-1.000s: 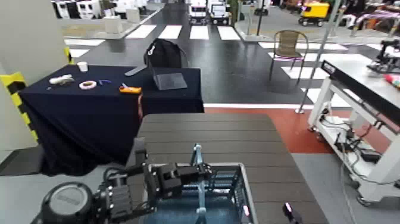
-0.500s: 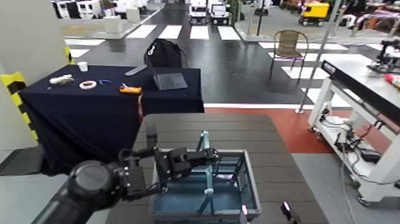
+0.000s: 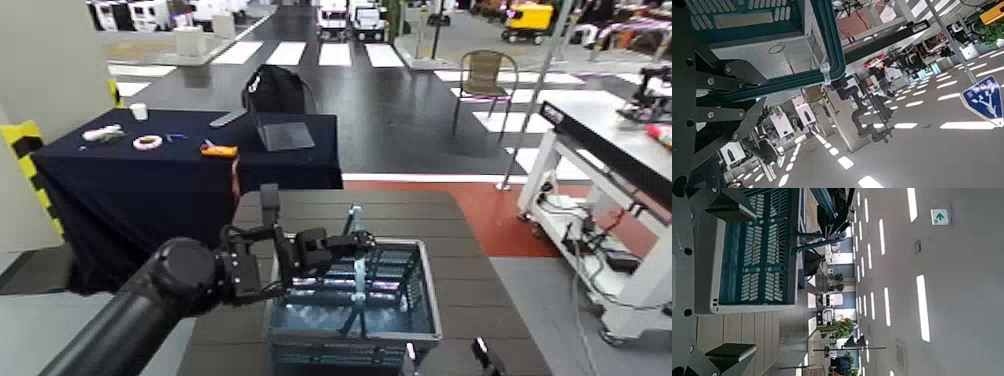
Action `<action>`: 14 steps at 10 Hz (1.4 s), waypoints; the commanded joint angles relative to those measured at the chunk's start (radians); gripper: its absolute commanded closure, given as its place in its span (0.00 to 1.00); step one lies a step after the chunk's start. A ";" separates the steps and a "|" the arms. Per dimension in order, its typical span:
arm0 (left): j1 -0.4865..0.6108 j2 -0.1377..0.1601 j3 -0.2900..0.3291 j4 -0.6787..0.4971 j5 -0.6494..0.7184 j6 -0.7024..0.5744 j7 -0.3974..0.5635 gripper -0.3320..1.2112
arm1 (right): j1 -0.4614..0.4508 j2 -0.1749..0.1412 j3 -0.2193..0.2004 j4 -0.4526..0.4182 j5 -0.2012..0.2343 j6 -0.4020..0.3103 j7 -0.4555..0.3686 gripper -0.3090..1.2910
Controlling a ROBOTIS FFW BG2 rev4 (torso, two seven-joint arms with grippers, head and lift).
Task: Place the crate on the table.
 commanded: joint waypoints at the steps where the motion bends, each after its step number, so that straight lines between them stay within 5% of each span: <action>1: -0.097 -0.023 -0.056 0.121 -0.039 -0.043 -0.041 0.99 | -0.003 -0.001 0.003 0.005 -0.004 -0.011 0.000 0.28; 7: -0.194 -0.091 -0.043 0.343 -0.062 -0.070 -0.002 0.99 | -0.011 -0.004 0.008 0.016 -0.015 -0.025 0.000 0.28; 14: -0.219 -0.114 -0.042 0.427 -0.033 -0.063 0.001 0.99 | -0.015 -0.006 0.012 0.020 -0.018 -0.028 0.000 0.28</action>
